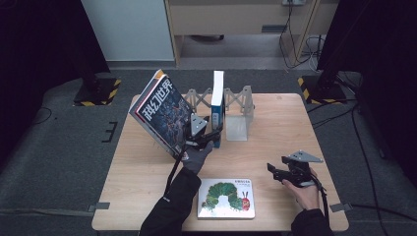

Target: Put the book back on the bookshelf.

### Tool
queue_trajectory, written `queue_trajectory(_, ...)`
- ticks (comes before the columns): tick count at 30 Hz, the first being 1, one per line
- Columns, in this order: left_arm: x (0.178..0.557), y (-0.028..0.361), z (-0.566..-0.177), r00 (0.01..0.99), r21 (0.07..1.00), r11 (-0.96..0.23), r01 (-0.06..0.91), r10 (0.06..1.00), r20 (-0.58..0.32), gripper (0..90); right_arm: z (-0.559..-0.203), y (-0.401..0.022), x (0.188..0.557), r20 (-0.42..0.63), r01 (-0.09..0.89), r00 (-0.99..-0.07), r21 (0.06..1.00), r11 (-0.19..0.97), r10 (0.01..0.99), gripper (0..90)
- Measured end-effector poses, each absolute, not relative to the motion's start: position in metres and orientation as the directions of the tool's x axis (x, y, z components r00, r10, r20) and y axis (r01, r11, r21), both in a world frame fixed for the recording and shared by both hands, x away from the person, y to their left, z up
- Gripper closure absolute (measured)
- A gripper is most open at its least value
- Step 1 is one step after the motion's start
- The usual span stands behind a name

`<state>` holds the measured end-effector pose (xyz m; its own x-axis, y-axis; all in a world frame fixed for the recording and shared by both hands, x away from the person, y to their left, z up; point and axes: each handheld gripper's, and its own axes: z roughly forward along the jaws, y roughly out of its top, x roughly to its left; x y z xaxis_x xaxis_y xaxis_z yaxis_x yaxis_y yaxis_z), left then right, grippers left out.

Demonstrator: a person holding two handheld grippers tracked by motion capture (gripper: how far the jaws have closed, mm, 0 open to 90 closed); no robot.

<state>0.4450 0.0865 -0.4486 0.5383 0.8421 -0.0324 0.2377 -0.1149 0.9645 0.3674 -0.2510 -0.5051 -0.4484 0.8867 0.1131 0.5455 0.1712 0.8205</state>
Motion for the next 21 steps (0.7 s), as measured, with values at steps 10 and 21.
queue_trajectory(10,0.422,0.104,-0.444,0.559,0.961,-0.136,0.243,0.829,-0.024,34.9,-0.502,-0.249,0.366,0.122,0.542,-0.449,0.825,0.161,0.885,28.3)
queue_trajectory(21,0.376,0.139,-0.45,0.584,0.936,-0.162,0.313,0.81,-0.055,32.9,-0.49,-0.23,0.355,0.157,0.535,-0.478,0.832,0.145,0.864,26.5)
